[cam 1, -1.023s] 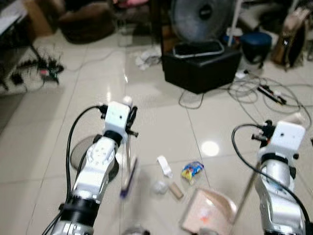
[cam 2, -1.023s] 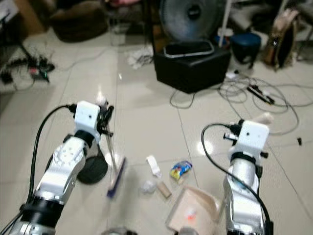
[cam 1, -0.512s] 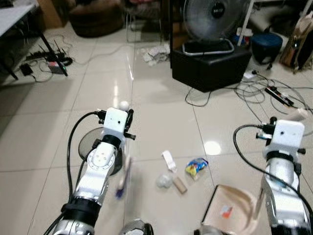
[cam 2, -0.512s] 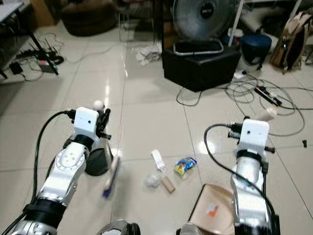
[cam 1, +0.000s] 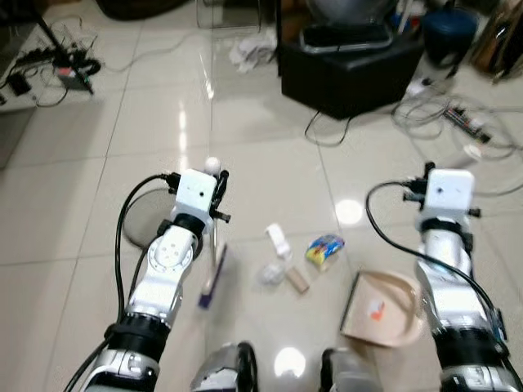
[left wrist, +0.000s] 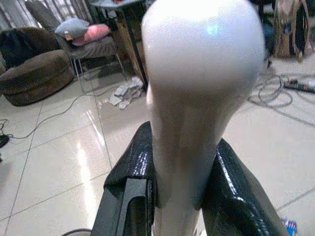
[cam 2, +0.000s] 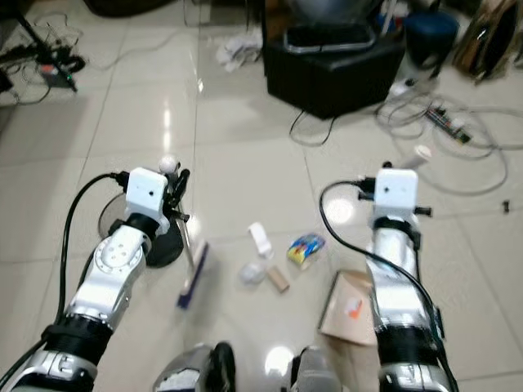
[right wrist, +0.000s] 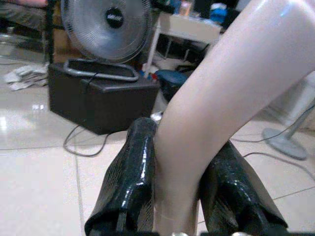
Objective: Sweep floor
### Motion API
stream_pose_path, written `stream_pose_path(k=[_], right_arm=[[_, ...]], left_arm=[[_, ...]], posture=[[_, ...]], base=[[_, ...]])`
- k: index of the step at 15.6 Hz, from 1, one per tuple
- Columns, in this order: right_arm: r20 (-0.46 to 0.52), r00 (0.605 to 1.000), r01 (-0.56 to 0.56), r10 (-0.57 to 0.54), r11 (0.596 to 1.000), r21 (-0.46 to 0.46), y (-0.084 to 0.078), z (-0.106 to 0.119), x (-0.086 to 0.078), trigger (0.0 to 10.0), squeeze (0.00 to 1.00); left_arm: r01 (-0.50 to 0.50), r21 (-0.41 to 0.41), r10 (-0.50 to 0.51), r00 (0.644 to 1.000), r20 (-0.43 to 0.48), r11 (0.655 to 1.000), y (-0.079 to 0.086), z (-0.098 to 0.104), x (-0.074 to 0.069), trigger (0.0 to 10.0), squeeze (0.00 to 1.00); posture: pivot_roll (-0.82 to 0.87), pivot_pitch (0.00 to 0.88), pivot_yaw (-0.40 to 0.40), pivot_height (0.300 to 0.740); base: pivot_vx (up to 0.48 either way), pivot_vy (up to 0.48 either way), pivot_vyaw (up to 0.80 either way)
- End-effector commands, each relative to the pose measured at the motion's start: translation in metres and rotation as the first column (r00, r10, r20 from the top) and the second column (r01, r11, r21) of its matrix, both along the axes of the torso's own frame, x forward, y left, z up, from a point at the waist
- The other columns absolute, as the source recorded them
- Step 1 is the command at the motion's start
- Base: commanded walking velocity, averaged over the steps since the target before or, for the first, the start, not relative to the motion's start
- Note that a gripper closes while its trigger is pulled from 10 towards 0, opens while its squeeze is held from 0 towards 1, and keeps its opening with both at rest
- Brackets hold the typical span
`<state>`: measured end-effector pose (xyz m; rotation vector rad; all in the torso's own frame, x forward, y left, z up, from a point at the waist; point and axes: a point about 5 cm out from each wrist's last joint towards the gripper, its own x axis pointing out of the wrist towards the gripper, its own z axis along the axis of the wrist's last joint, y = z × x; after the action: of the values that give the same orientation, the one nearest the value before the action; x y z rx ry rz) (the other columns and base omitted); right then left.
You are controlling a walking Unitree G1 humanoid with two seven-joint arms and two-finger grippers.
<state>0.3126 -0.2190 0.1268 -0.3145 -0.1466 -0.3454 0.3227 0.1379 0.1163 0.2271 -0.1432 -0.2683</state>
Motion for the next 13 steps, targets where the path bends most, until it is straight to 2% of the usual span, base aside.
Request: stream_pose_path(k=[1,7,11,13], right_arm=[[0.022,1.000,-0.016,0.016,1.000,-0.015,0.010,-0.001,0.004,10.0,0.00],[0.073,0.997,-0.039,0.039,0.999,-0.004,0.020,-0.004,0.002,10.0,0.00],[0.095,0.992,-0.088,0.089,0.996,-0.004,0.035,-0.007,0.004,10.0,0.00],[0.126,0.983,-0.137,0.136,0.991,-0.005,0.051,-0.005,0.006,10.0,0.00]], left_arm=[[0.011,0.007,-0.012,0.999,0.045,1.000,0.004,0.008,0.001,10.0,0.00],[0.028,-0.006,-0.028,0.999,0.032,1.000,0.001,0.007,-0.002,10.0,0.00],[0.049,-0.023,-0.050,0.999,-0.013,0.999,0.001,0.002,-0.005,10.0,0.00],[0.115,-0.075,-0.118,0.993,-0.027,0.990,-0.010,0.004,-0.010,10.0,0.00]], posture=[[0.08,0.319,0.142,0.740],[0.10,0.352,0.153,0.740],[0.12,0.365,0.158,0.740],[0.13,0.359,0.161,0.740]], base=[[0.000,0.000,0.00],[0.000,0.000,0.00],[0.000,0.000,0.00],[0.000,0.000,0.00]])
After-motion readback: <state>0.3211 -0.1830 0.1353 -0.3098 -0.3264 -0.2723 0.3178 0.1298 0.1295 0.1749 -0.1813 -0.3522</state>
